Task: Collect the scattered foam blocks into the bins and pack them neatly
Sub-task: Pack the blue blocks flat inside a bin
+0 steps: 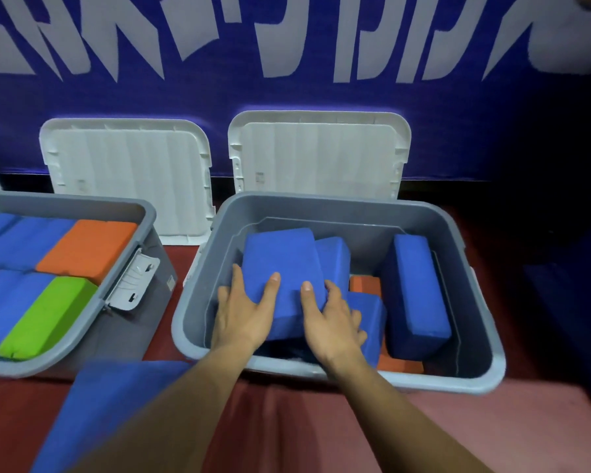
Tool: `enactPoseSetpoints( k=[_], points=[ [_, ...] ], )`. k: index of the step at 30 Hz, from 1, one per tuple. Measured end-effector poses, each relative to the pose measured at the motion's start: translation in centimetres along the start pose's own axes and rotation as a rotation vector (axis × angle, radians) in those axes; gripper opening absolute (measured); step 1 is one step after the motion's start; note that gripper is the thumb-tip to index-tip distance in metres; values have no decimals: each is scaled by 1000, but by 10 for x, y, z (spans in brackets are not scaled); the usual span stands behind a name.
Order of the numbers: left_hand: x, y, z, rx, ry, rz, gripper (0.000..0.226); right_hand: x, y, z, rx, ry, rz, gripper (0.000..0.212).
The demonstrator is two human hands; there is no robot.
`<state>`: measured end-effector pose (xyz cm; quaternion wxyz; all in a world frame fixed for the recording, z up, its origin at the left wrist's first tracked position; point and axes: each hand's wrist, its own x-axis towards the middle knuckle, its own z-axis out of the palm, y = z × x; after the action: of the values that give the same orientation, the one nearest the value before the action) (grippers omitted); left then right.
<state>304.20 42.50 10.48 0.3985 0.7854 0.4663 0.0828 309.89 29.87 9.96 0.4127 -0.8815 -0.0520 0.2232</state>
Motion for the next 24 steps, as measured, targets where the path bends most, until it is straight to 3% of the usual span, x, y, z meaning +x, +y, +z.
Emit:
enactPoseSetpoints(
  k=[3, 7, 11, 14, 21, 24],
  points=[
    [-4, 11, -14, -37, 19, 49, 92, -4, -13, -10, 297, 57, -28, 71],
    [-38, 25, -54, -129, 105, 141, 72, -40, -42, -27, 361, 74, -28, 38],
    [-90, 12, -115, -247, 118, 69, 77, -102, -67, -22, 370, -16, -27, 48],
    [-138, -24, -161, -149, 196, -25, 80, -164, -71, 2, 340, -122, -55, 69],
    [-212, -119, -221, 35, 266, -160, 86, -260, -61, 61, 150, -353, -89, 72],
    [-217, -137, -220, 36, 240, -171, 84, -269, -56, 82, 159, -337, -60, 66]
  ],
)
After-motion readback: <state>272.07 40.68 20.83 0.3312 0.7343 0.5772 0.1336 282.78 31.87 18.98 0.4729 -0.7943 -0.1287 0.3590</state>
